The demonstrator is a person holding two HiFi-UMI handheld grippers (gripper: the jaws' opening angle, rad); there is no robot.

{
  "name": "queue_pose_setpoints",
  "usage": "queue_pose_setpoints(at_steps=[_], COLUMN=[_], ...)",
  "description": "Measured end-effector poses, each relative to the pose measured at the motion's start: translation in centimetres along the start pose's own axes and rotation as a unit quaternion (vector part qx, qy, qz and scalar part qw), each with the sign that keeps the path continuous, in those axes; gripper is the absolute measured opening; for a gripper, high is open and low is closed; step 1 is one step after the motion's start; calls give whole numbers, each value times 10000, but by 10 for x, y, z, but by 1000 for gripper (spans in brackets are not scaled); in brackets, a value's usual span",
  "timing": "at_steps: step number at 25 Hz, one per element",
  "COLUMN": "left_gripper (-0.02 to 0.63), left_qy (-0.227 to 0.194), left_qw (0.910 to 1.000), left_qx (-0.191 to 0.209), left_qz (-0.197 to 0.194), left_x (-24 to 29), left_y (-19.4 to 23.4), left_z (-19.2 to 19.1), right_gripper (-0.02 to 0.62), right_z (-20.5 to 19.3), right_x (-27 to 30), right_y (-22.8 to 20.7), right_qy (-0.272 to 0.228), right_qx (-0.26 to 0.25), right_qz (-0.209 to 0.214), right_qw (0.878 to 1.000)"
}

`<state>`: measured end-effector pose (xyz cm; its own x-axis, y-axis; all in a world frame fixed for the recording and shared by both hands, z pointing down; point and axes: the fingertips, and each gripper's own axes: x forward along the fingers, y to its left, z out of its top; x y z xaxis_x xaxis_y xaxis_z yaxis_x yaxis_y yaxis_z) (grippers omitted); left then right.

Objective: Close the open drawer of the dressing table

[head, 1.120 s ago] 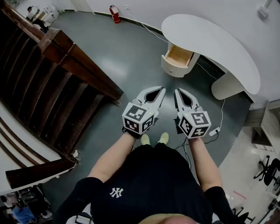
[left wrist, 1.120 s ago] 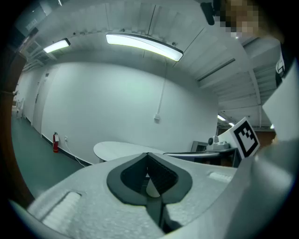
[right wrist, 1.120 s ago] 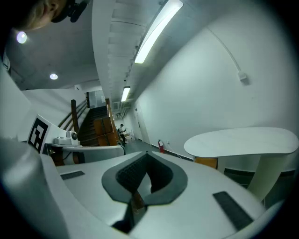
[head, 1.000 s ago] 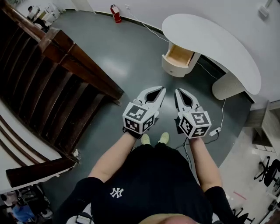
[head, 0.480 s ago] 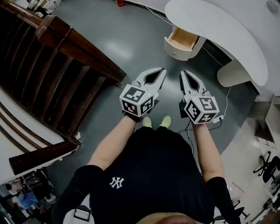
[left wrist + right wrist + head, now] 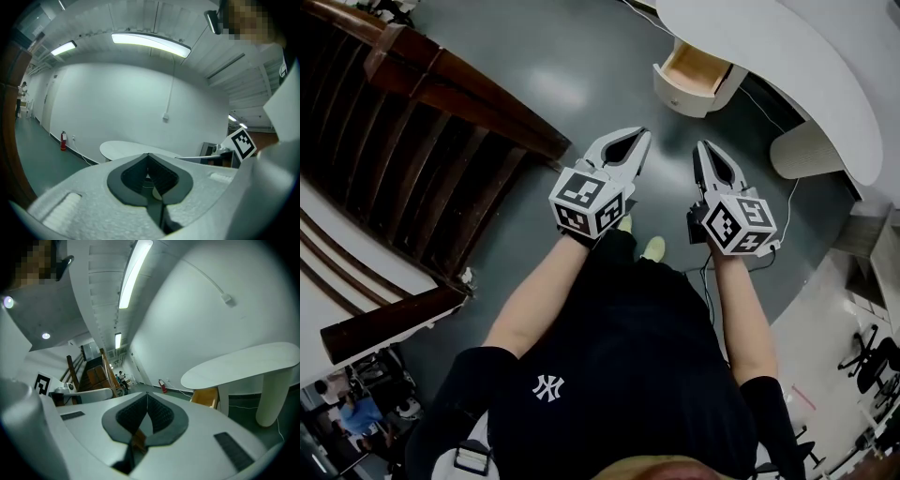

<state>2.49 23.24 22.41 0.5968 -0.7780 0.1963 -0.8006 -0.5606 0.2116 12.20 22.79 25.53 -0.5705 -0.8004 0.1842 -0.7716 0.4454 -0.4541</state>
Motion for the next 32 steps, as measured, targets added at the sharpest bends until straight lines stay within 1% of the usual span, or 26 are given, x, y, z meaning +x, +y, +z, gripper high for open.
queue_pose_setpoints(at_steps=[4,9,12,16,22,26,32], left_gripper=[11,10,10,10,10,9,9], left_qy=[53,132,177,243,453,567,810], left_qw=[10000,9995,9989,9976,9942,9914,9881], left_qx=[47,50,90,204,249,276,243], left_qz=[-66,-268,-417,-619,-943,-1147,-1281], left_x=[16,54,79,115,163,186,220], left_y=[14,40,62,96,141,162,183], left_z=[-5,-13,-15,-17,-27,-40,-76], right_gripper=[17,17,17,17,18,48,52], right_z=[-7,-16,-22,-26,-49,-67,-102], right_x=[22,61,92,138,201,230,257], right_y=[-8,-32,-46,-68,-97,-119,-167], right_qy=[135,345,467,503,830,994,1177], right_qx=[38,84,142,222,435,541,792], right_qz=[-60,-227,-342,-492,-736,-955,-1348], right_qw=[9999,9991,9982,9973,9929,9890,9807])
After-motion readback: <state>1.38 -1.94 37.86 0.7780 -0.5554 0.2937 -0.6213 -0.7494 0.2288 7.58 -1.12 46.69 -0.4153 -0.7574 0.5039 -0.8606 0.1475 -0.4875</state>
